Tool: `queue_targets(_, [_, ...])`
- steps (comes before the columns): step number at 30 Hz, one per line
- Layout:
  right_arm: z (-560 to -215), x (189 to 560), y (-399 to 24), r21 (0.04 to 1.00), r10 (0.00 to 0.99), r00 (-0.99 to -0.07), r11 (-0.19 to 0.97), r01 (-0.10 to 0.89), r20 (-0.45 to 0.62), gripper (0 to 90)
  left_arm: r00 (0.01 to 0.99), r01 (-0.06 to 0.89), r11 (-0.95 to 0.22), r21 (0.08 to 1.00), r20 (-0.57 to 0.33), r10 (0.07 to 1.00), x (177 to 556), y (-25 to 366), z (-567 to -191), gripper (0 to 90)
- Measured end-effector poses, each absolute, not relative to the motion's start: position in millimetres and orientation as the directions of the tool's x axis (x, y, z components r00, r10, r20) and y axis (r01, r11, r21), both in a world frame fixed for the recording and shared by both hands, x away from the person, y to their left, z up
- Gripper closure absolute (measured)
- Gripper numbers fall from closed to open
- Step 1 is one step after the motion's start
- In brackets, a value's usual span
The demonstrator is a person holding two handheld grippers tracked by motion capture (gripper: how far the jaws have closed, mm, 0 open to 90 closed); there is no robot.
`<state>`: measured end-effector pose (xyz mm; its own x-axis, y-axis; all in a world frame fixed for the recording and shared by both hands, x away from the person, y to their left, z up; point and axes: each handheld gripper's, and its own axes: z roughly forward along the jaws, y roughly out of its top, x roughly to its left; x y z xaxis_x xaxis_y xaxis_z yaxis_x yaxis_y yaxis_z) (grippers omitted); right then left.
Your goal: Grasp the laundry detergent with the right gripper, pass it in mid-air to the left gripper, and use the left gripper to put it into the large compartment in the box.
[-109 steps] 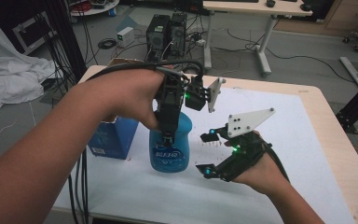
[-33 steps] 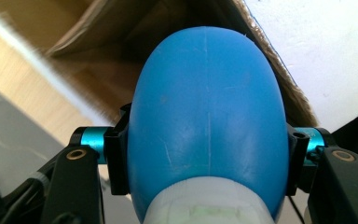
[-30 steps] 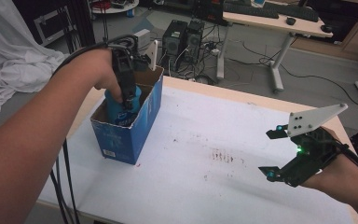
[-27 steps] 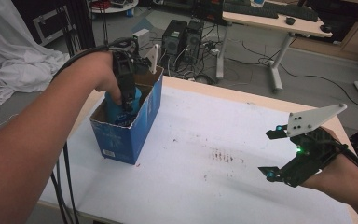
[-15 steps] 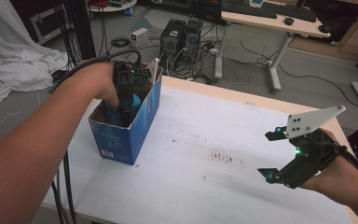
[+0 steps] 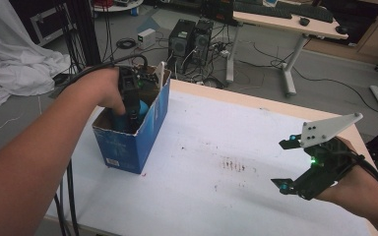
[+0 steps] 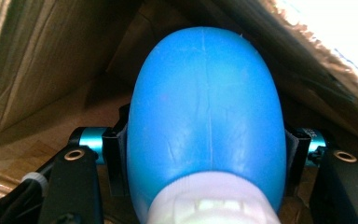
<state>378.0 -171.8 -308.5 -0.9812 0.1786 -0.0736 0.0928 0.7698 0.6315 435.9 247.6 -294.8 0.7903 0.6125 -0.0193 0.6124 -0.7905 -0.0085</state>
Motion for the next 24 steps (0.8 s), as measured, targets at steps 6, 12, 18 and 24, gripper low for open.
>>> queue_targets(6, [-309, 379, -173, 0.63, 0.182, -0.981, 0.77, 0.097, -0.073, 0.9, 0.787, 0.617, -0.787, -0.013, -0.014, 0.617, 435, 247, -290, 30.9])
queue_targets(12, [-309, 379, -174, 0.627, 0.187, -0.98, 0.772, 0.104, -0.067, 0.9, 0.782, 0.623, -0.782, -0.021, -0.03, 0.623, 434, 249, -284, 29.4])
queue_targets(18, [-310, 383, -177, 0.623, 0.193, -0.98, 0.773, 0.117, -0.056, 0.9, 0.792, 0.61, -0.792, -0.027, -0.016, 0.61, 430, 246, -271, 26.7])
queue_targets(24, [-310, 389, -181, 0.608, 0.196, -0.979, 0.784, 0.127, -0.047, 0.9, 0.808, 0.589, -0.807, -0.031, 0.01, 0.589, 426, 241, -250, 22.3])
